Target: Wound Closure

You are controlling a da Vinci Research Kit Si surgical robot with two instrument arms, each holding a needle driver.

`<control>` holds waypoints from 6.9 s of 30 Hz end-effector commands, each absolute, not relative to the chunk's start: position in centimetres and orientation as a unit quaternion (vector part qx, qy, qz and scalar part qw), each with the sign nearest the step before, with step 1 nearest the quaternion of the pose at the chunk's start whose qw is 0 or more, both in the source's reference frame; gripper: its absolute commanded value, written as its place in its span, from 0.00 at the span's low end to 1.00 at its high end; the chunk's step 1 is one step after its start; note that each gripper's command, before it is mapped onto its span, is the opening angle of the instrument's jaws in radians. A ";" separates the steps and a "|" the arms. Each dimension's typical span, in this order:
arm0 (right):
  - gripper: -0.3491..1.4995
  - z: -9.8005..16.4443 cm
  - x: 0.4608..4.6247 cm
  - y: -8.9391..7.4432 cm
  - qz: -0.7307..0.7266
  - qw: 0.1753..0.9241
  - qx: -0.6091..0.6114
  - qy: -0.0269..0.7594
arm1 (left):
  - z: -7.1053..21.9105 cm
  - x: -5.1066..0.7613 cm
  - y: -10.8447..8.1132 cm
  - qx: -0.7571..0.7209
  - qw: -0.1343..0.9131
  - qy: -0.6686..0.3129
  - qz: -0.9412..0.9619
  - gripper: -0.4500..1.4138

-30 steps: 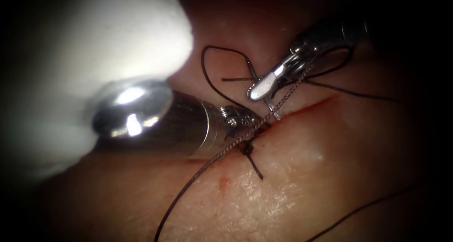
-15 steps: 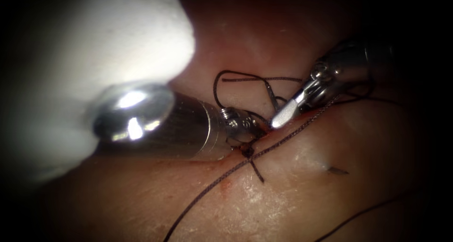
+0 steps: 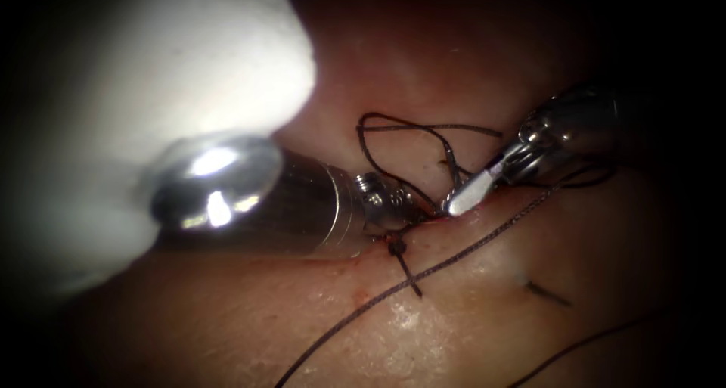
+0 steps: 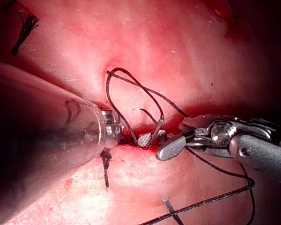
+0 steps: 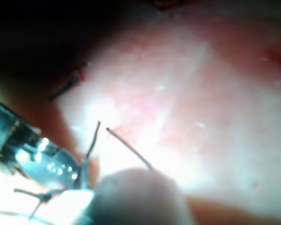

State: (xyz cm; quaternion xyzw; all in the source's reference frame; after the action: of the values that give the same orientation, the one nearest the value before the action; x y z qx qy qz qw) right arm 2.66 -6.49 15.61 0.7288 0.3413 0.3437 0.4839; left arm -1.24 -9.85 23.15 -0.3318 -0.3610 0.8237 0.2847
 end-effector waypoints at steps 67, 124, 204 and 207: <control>0.89 14.6 0.67 -5.7 0.311 0.676 0.268 0.611 | 21.7 -1.87 -10.1 -0.488 0.219 -0.034 0.845 0.72; 0.87 14.6 1.03 -6.5 0.341 0.656 0.334 0.585 | 21.5 -1.91 -10.2 -0.656 0.318 -0.351 0.588 0.00; 0.87 14.0 3.08 -7.8 0.123 0.772 0.342 0.521 | 21.5 -0.56 -9.3 -0.448 0.132 -0.020 0.884 0.00; 0.87 14.0 3.23 -7.9 0.106 0.774 0.344 0.520 | 21.5 -0.57 -9.3 -0.448 0.133 -0.020 0.884 0.00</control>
State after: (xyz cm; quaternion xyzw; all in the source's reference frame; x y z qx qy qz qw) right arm 3.14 -7.80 14.01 0.3414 0.5174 0.1057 0.7776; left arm -0.51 -9.23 21.48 -0.4481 -0.0187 0.8840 0.1318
